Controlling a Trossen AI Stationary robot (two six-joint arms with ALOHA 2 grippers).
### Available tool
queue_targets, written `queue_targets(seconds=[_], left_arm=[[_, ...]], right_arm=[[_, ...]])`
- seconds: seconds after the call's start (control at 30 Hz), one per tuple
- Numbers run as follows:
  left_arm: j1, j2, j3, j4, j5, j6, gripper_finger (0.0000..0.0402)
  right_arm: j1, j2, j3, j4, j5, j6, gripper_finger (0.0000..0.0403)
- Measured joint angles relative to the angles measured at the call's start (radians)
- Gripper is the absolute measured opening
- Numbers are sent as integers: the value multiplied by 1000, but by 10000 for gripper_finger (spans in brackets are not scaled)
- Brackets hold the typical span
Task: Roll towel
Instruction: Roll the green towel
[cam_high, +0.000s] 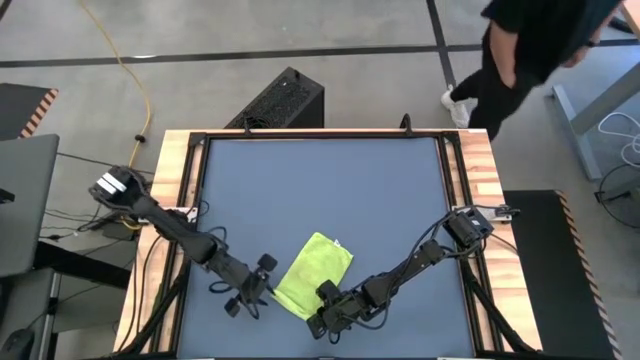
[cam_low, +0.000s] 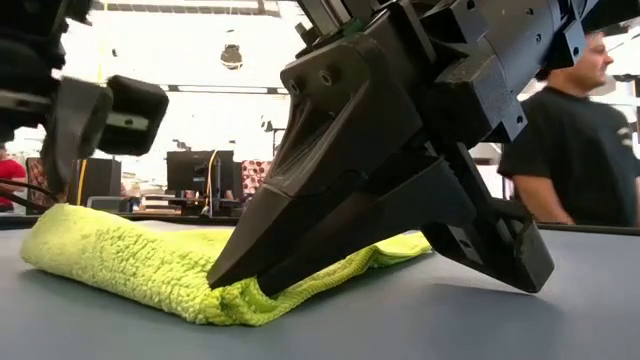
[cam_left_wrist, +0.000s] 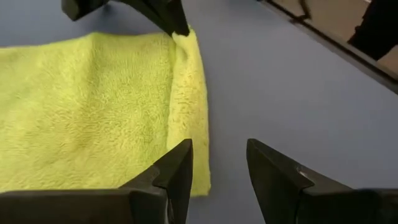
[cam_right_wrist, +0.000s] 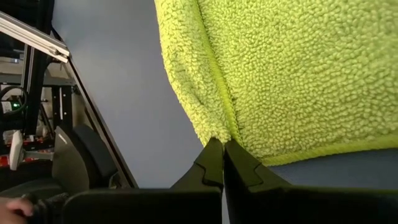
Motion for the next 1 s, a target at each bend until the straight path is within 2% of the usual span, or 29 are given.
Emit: queue_targets(seconds=[0.17,0.5,0.7,1.0], left_arm=[[3,69,23,12,20,-33,142],[37,75,23,3,30,-36,142],[64,138,24,19,46,-86,142],[65,185,26,29,67,-142,142]], right_arm=[[0,0,0,0,1,0,16],[2,0,0,2,2,0,16],[2,0,0,3,2,-17,18],[2,0,0,19,1,-4,83]])
